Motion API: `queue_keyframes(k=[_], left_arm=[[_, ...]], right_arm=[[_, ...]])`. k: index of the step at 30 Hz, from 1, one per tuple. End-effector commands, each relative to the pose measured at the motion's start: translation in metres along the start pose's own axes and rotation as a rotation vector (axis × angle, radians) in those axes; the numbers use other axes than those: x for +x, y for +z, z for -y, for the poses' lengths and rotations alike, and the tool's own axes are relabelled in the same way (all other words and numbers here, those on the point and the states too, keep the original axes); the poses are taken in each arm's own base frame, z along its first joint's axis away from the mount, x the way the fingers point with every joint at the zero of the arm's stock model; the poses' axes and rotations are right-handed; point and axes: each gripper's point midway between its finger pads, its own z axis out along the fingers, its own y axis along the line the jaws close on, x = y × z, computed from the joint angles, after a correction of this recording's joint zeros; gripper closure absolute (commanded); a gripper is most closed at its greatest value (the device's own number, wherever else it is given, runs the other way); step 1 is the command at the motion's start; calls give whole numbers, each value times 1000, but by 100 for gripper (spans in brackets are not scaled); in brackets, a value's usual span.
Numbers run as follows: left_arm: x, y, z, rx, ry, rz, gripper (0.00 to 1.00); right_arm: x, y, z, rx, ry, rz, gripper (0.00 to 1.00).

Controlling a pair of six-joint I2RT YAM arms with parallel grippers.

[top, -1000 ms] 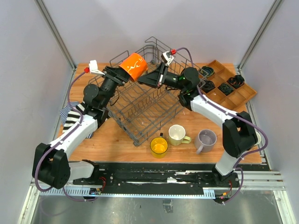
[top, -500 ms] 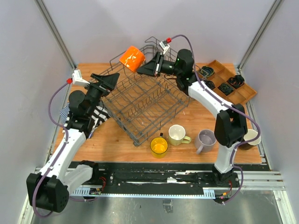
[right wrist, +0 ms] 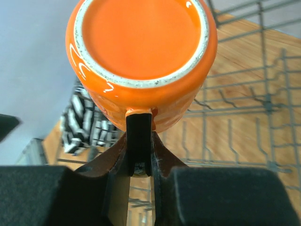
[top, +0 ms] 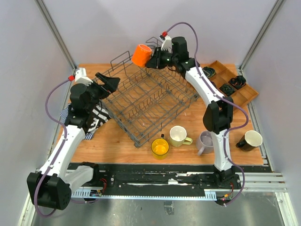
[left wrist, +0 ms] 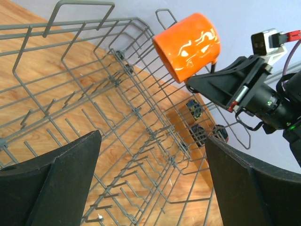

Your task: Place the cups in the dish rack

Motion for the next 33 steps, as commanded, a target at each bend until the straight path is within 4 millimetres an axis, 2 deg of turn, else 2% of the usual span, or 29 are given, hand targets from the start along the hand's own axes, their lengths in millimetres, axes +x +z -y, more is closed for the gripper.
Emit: queue_keyframes(k=[1, 6, 12, 21, 33], left_arm=[[-6, 8, -2, -10, 29, 7, 3], [-2, 10, -11, -27, 32, 16, 3], [-2, 16, -19, -49, 41, 17, 3], [5, 21, -30, -70, 38, 7, 3], [5, 19, -39, -89, 60, 11, 3]], right_arm=[[-22, -3, 32, 167, -262, 59, 99], [-18, 5, 68, 277, -360, 62, 99], [-10, 20, 95, 317, -399, 69, 99], [0, 43, 101, 280, -381, 91, 99], [3, 61, 89, 227, -383, 131, 99]])
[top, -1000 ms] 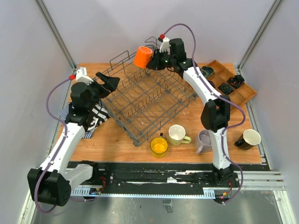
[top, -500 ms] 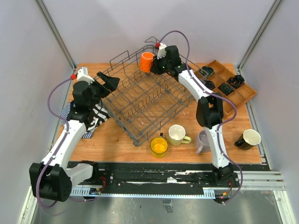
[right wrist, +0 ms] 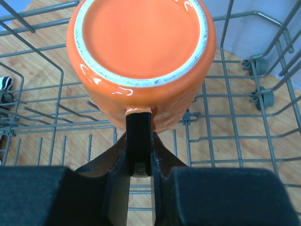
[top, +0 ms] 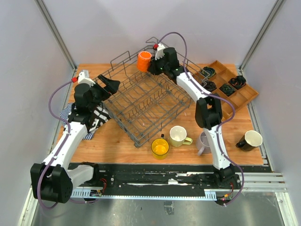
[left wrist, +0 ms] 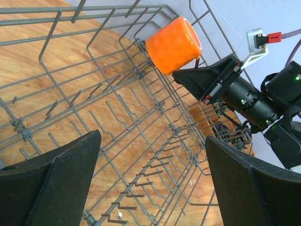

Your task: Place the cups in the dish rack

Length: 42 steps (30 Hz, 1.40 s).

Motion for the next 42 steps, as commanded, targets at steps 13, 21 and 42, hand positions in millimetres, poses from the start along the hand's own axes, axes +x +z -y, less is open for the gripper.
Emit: queue_keyframes(k=[13, 21, 42], left_arm=[[-15, 3, -6, -3, 47, 41, 3], [-16, 2, -12, -17, 61, 43, 2], [-20, -4, -14, -30, 105, 46, 2]], right_arm=[[-28, 9, -10, 0, -44, 92, 99], [-12, 17, -14, -12, -40, 60, 99], [59, 27, 9, 107, -72, -118, 99]])
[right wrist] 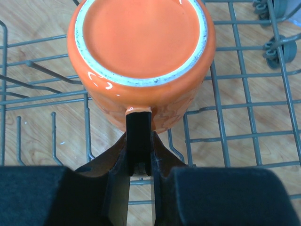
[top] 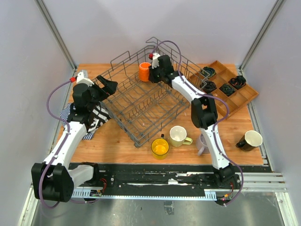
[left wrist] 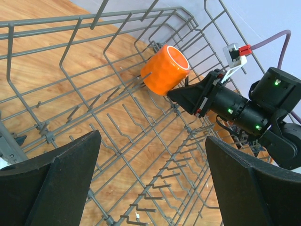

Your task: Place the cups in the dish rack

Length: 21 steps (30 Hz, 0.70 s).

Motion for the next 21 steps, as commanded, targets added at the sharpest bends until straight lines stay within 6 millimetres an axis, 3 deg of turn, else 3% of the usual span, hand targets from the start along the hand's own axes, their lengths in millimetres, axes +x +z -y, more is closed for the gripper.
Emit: queue_keyframes(k=[1, 9, 11, 16, 21], left_arm=[[-16, -6, 4, 7, 51, 43, 2], [-16, -7, 4, 0, 50, 32, 2], [-16, -8, 6, 10, 49, 26, 2], [-16, -10, 9, 23, 54, 24, 2], [-14, -12, 8, 21, 54, 23, 2]], right_arm=[[-4, 6, 2, 28, -37, 27, 99], [12, 11, 4, 28, -29, -5, 98], [16, 12, 4, 25, -32, -14, 91], [24, 14, 2, 22, -34, -34, 83], [28, 13, 3, 26, -33, -43, 81]])
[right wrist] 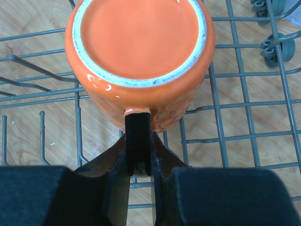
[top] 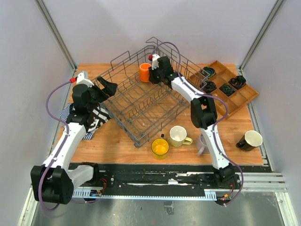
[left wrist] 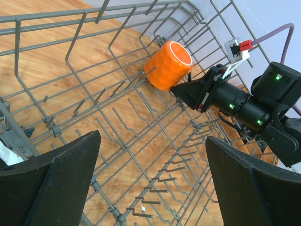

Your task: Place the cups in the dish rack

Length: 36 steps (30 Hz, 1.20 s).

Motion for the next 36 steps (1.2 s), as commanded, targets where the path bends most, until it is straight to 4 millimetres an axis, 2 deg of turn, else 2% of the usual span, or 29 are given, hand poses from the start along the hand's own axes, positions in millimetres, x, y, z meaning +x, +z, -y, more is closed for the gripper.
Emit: queue_keyframes(k=[1, 6, 8, 21, 26, 32, 36], left_arm=[[-19, -7, 11, 34, 25, 50, 2], [-18, -10, 12, 45, 29, 44, 2], [-16, -10, 15, 58, 35, 29, 2], [-8, -17, 29, 128, 81, -42, 2], [5, -23, 27, 132, 75, -95, 0], [22, -35, 29, 152, 68, -170, 0], [36, -47, 46, 156, 131, -227, 0]], right_arm=[[16, 8, -4, 1, -11, -29, 79], [20, 8, -5, 2, 2, -38, 76], [19, 7, -3, 13, 4, -39, 65], [10, -12, 20, 96, 2, -45, 61], [5, -25, 28, 131, -21, -44, 59], [-17, -50, 24, 130, -34, 8, 43], [-34, -73, 19, 130, -49, 43, 27]])
